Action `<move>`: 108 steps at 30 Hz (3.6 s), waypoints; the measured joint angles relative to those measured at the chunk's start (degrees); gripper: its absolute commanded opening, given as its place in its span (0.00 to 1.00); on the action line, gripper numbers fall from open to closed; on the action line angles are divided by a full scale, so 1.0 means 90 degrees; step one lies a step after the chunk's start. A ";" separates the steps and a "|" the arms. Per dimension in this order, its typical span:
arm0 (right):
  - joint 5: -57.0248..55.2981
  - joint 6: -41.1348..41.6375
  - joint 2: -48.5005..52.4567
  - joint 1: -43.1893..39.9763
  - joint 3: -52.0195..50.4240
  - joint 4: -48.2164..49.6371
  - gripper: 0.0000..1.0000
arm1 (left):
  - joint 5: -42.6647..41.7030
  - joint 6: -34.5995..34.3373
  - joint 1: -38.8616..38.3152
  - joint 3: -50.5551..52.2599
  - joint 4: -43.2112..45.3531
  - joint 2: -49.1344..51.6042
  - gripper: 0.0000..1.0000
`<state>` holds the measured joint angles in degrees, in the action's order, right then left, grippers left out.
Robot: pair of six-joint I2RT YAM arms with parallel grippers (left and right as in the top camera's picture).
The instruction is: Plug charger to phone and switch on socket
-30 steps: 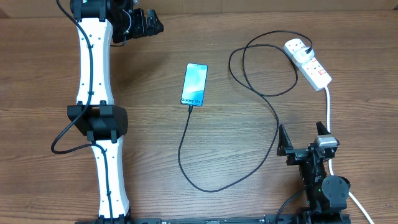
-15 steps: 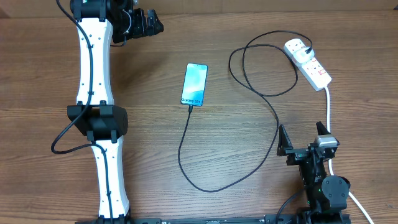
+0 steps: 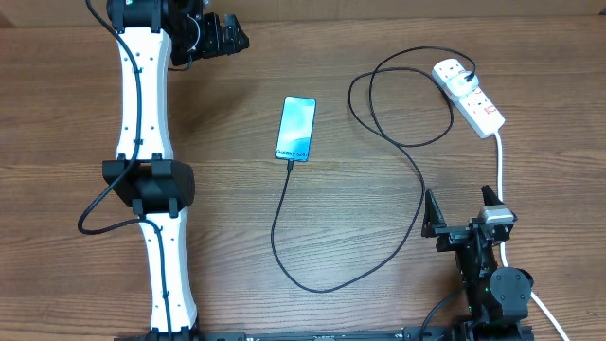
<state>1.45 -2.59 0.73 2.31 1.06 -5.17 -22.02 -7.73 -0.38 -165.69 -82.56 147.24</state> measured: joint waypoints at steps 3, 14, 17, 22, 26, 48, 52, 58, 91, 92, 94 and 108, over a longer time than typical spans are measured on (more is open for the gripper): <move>-0.0002 -0.0005 0.0000 0.0000 0.0000 0.0002 1.00 | 0.0000 0.0000 0.0000 0.0000 0.0000 0.0000 1.00; -0.0002 -0.0002 0.0000 0.0000 0.0000 0.0002 1.00 | 0.0678 0.0002 -0.0027 0.0051 -0.0136 -0.0024 1.00; 0.0000 -0.0005 0.0000 -0.0002 0.0000 0.0005 1.00 | 0.1010 0.0002 -0.0092 0.0532 -0.0126 -0.0260 1.00; 0.0000 0.0002 0.0000 0.0000 0.0000 0.0005 1.00 | 0.1554 0.0005 -0.0306 0.2147 0.0092 -0.1183 1.00; -0.0002 -0.0002 0.0000 0.0000 0.0000 0.0005 1.00 | 0.1829 0.0005 -0.0488 0.3383 0.0153 -0.2193 1.00; 0.0000 0.0000 0.0000 0.0000 0.0000 0.0000 1.00 | 0.2844 0.0007 -0.0789 0.9802 0.3206 -0.7383 1.00; 0.0000 -0.0005 0.0000 -0.0002 0.0000 0.0005 1.00 | 0.2652 0.0005 -0.0563 1.0477 0.3262 -0.8053 1.00; 0.0002 -0.0002 0.0000 0.0000 0.0000 0.0002 1.00 | 0.2540 0.0005 -0.0284 1.1050 0.3400 -0.9233 1.00; 0.0002 -0.0005 0.0000 0.0000 0.0000 0.0000 1.00 | 0.1462 0.0391 0.0299 1.5431 0.6460 -1.3945 1.00; 0.0000 -0.0005 0.0000 0.0000 0.0000 0.0005 1.00 | 0.1464 0.0393 0.0299 1.5577 0.6533 -1.4124 1.00; 0.0002 -0.0002 0.0000 0.0000 0.0000 0.0002 1.00 | 0.1462 0.0393 0.0299 1.5832 0.6642 -1.4423 1.00; 0.0000 -0.0005 0.0000 0.0000 0.0000 0.0002 1.00 | 0.1464 0.0406 0.0299 1.6793 0.7293 -1.5623 1.00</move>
<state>1.45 -2.63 0.73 2.31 1.06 -5.15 -8.84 -4.08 2.31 -14.55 -16.93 6.63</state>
